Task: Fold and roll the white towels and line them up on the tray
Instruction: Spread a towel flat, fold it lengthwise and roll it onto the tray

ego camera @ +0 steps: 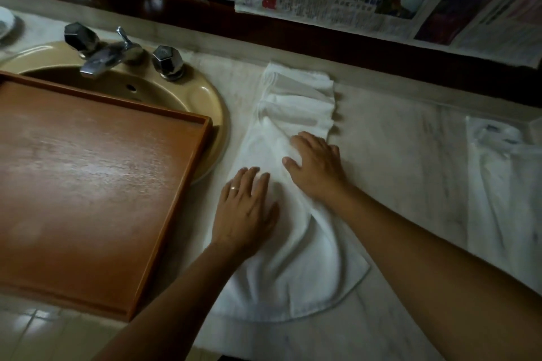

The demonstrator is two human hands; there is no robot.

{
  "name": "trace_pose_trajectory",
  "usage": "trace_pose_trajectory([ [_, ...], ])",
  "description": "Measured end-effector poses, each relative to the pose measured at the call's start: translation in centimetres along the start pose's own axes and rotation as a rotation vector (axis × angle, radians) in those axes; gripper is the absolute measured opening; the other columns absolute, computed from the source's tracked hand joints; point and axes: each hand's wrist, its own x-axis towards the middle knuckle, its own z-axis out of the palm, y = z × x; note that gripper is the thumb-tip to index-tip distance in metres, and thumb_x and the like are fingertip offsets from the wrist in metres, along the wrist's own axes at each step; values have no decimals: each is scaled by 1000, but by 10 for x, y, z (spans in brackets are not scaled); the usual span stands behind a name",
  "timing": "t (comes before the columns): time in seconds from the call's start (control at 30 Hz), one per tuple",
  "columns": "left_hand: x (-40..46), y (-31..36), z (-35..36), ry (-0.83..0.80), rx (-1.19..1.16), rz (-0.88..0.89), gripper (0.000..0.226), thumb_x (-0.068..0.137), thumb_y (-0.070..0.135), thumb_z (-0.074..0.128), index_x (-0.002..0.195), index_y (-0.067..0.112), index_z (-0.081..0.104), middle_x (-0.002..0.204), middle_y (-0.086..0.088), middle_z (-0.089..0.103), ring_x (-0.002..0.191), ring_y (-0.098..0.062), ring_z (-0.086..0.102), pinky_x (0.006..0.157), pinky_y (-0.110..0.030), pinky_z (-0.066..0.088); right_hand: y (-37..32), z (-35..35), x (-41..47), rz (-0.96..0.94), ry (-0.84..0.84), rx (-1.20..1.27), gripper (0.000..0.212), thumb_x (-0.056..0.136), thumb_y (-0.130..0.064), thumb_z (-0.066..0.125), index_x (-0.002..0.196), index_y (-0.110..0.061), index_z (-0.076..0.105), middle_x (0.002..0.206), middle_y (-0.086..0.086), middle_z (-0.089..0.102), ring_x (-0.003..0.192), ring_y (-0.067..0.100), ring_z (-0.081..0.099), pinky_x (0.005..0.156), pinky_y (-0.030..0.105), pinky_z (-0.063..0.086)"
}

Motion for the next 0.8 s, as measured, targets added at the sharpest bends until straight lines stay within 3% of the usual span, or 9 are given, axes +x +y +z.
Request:
trace_pose_trajectory([
  [0.07, -27, 27, 7, 211, -38, 28, 42, 91, 47, 46, 118, 20, 62, 119, -6, 60, 108, -28, 56, 87, -41, 47, -4, -10, 2, -71, 69, 78, 29, 93, -33, 54, 115, -15, 61, 122, 4, 56, 111, 28, 54, 92, 42, 42],
  [0.13, -49, 58, 16, 233, -77, 85, 23, 90, 42, 51, 94, 23, 64, 93, 2, 58, 82, -21, 55, 72, -37, 46, -13, -19, 4, -90, -28, 146, 17, 92, -30, 56, 96, -15, 62, 103, 2, 59, 94, 26, 58, 78, 36, 46],
  [0.2, -66, 89, 25, 195, -103, 135, 18, 88, 40, 56, 81, 23, 60, 79, 3, 54, 70, -20, 52, 64, -36, 43, -21, -26, 5, -87, -179, 96, 17, 91, -34, 58, 94, -17, 60, 98, -1, 59, 88, 24, 57, 71, 31, 43],
  [0.3, -81, 126, 43, 128, 0, 243, 19, 78, 38, 65, 75, 21, 58, 75, 2, 53, 66, -22, 51, 60, -33, 37, -28, -29, 3, -69, -307, 2, 24, 90, -36, 60, 106, -18, 59, 105, 2, 57, 90, 24, 56, 72, 29, 41],
  [0.4, -84, 148, 56, 45, 143, 250, 21, 71, 35, 74, 72, 20, 59, 73, 0, 54, 64, -21, 50, 57, -32, 33, -26, -25, -3, -67, -271, -43, 23, 91, -30, 60, 108, -14, 58, 109, 6, 60, 95, 28, 60, 72, 31, 43],
  [0.53, -82, 163, 61, 4, 239, 202, 19, 66, 28, 76, 65, 19, 60, 65, -1, 53, 60, -21, 48, 57, -32, 26, -19, -24, -12, -30, -224, -38, 12, 87, -20, 60, 85, -12, 52, 90, 4, 55, 89, 29, 60, 68, 30, 41],
  [0.63, -84, 170, 66, 6, 316, 255, 14, 71, 20, 70, 65, 17, 58, 62, -2, 53, 60, -22, 48, 58, -33, 27, -17, -25, -20, 14, -270, -21, 18, 84, -19, 58, 74, -14, 44, 83, 3, 52, 84, 29, 60, 67, 30, 43],
  [0.73, -89, 171, 62, 50, 230, 200, 15, 73, 26, 67, 66, 20, 55, 62, 2, 53, 59, -20, 49, 59, -31, 26, -16, -27, -23, 94, -312, 57, 18, 86, -25, 59, 83, -11, 47, 83, 2, 50, 82, 28, 55, 69, 31, 44],
  [0.8, -95, 166, 57, 212, -3, 58, 14, 82, 30, 60, 72, 22, 53, 67, 5, 53, 63, -18, 51, 60, -30, 28, -18, -30, -22, 184, -327, 195, 22, 85, -26, 59, 95, -8, 49, 86, 5, 52, 82, 29, 56, 67, 30, 44],
])
